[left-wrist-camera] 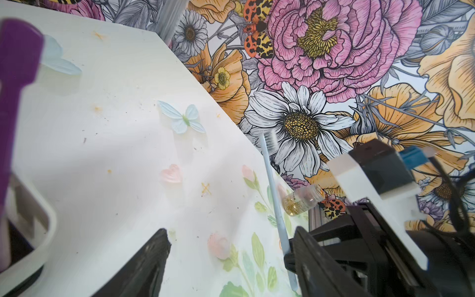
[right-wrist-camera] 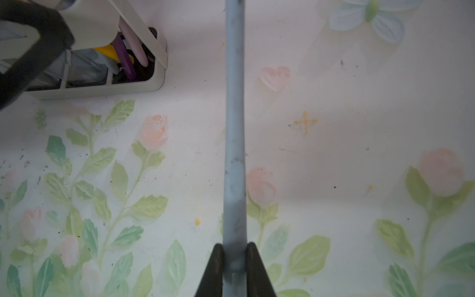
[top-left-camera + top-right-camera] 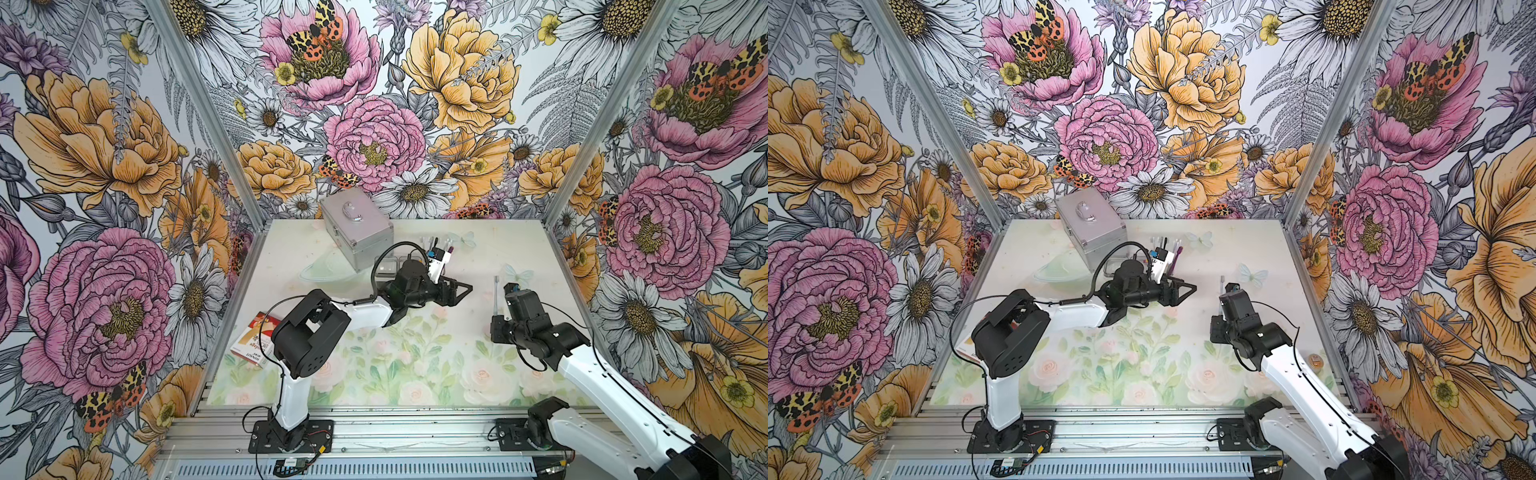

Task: Place the toothbrush into the toothbrush holder
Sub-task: Pick up the toothbrush from the center of the board.

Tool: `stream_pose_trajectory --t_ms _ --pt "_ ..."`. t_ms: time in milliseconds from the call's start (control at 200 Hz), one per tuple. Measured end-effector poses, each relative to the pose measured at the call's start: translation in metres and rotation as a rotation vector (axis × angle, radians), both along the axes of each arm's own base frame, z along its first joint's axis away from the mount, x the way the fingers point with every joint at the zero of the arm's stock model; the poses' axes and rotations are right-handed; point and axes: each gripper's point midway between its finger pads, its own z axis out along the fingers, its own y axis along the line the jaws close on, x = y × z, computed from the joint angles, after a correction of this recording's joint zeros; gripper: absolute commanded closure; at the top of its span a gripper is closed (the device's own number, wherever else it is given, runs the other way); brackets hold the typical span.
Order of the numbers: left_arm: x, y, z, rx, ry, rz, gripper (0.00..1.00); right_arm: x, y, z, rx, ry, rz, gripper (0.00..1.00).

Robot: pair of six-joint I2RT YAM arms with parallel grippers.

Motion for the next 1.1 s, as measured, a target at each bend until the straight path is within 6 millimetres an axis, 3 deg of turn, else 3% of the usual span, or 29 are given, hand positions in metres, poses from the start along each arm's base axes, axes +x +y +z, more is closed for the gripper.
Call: stream_pose_trajectory --t_ms 260,590,801,1096 --pt "-0.008 -0.012 -0.004 0.028 0.012 -0.019 0.22 -0.004 0.009 0.008 0.034 -0.027 0.039 1.0" --pt "-0.022 -0.027 0.006 0.027 -0.025 -0.063 0.22 -0.006 0.014 0.009 0.041 -0.028 0.061 1.0" --pt "-0.021 -0.037 0.015 0.011 -0.04 -0.071 0.22 -0.005 0.019 0.012 0.053 -0.039 0.079 1.0" --pt "-0.014 -0.049 -0.007 0.032 -0.02 -0.076 0.22 -0.003 0.027 0.016 0.084 -0.055 0.101 1.0"
